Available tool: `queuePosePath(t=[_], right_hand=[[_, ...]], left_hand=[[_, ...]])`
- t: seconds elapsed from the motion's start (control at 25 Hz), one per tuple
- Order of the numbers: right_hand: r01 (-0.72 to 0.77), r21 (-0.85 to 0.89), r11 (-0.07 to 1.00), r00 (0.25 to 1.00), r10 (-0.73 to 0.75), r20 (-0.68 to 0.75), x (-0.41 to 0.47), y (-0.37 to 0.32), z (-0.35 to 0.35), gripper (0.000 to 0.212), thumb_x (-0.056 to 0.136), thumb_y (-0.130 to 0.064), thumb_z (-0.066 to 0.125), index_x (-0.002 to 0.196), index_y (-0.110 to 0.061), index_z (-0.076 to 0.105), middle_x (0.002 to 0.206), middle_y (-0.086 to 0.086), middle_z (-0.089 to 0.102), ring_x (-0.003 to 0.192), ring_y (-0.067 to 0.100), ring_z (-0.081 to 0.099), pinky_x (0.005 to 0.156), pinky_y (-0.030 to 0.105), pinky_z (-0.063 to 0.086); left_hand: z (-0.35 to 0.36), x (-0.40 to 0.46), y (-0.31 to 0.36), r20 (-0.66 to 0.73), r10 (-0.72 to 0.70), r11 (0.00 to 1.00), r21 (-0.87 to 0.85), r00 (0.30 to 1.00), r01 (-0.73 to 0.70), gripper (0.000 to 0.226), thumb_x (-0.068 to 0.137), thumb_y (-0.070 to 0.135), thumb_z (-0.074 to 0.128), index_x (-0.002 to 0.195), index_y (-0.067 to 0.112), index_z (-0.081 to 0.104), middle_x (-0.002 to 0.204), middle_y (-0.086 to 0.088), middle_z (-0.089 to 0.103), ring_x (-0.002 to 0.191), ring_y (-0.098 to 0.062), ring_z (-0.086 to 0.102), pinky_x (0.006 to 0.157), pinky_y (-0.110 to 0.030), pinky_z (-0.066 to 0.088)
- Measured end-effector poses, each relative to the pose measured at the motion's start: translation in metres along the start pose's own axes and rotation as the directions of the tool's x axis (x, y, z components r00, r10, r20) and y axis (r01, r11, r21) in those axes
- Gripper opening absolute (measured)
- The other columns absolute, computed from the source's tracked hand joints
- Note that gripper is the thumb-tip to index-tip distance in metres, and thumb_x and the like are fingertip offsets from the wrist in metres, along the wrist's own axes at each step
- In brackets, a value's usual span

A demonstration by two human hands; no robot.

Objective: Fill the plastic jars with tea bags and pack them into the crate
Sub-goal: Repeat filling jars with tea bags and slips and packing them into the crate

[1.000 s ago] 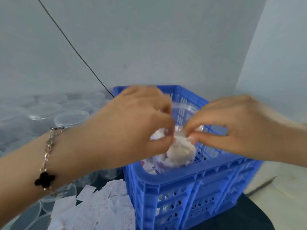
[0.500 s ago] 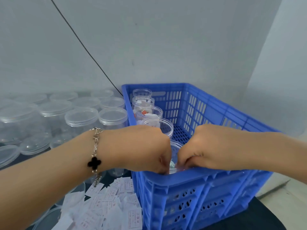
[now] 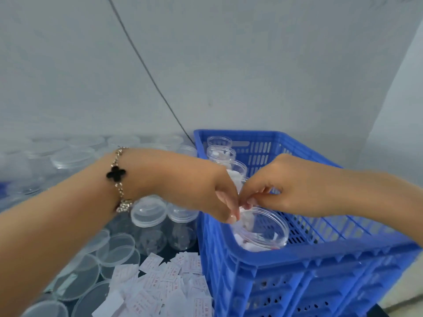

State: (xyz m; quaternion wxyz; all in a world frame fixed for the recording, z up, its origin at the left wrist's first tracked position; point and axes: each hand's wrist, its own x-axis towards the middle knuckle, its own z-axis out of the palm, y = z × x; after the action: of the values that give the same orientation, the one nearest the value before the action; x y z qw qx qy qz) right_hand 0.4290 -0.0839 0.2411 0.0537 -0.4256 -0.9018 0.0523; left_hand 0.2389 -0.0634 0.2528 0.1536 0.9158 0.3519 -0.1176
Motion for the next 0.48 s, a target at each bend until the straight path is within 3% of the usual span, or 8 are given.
queuePosePath(t=[0.16, 0.32, 0.4, 0.48], right_hand=[[-0.079, -0.133, 0.988, 0.997, 0.079, 0.0, 0.018, 0.001, -0.003, 0.019, 0.088, -0.038, 0.051, 0.097, -0.037, 0.067, 0.087, -0.021, 0.069, 0.081, -0.009, 0.059, 0.081, 0.02, 0.048], [-0.064, -0.071, 0.995, 0.993, 0.056, -0.102, 0.034, -0.013, -0.01, 0.017, 0.085, -0.038, 0.054, 0.091, -0.037, 0.07, 0.076, -0.032, 0.064, 0.08, -0.018, 0.056, 0.074, 0.007, 0.044], [-0.003, -0.081, 0.997, 0.99, -0.008, -0.141, 0.06, -0.035, -0.017, 0.015, 0.084, -0.035, 0.056, 0.09, -0.035, 0.07, 0.071, -0.032, 0.06, 0.075, -0.022, 0.053, 0.07, 0.0, 0.04], [0.045, -0.123, 0.991, 0.987, -0.063, -0.148, 0.092, -0.058, -0.027, 0.016, 0.086, -0.028, 0.056, 0.091, -0.035, 0.07, 0.077, -0.025, 0.063, 0.074, -0.017, 0.056, 0.07, 0.003, 0.04]], left_hand=[[-0.002, -0.039, -0.024, -0.087, -0.107, 0.99, -0.099, 0.99, 0.099, 0.019, 0.093, 0.037, 0.057, 0.109, 0.041, 0.065, 0.114, 0.032, 0.061, 0.104, 0.014, 0.053, 0.096, -0.012, 0.037], [-0.005, -0.072, -0.041, -0.173, -0.197, 0.975, -0.135, 0.965, 0.175, 0.019, 0.092, 0.038, 0.057, 0.109, 0.04, 0.063, 0.111, 0.032, 0.061, 0.096, 0.016, 0.056, 0.093, -0.01, 0.036], [-0.014, -0.097, -0.06, -0.277, -0.272, 0.96, -0.138, 0.922, 0.242, 0.02, 0.089, 0.04, 0.059, 0.108, 0.041, 0.062, 0.108, 0.031, 0.06, 0.094, 0.017, 0.055, 0.089, -0.013, 0.039], [-0.025, -0.129, -0.084, -0.359, -0.372, 0.928, -0.123, 0.856, 0.352, 0.017, 0.085, 0.042, 0.062, 0.102, 0.044, 0.061, 0.099, 0.028, 0.063, 0.089, 0.016, 0.055, 0.079, -0.012, 0.038]])
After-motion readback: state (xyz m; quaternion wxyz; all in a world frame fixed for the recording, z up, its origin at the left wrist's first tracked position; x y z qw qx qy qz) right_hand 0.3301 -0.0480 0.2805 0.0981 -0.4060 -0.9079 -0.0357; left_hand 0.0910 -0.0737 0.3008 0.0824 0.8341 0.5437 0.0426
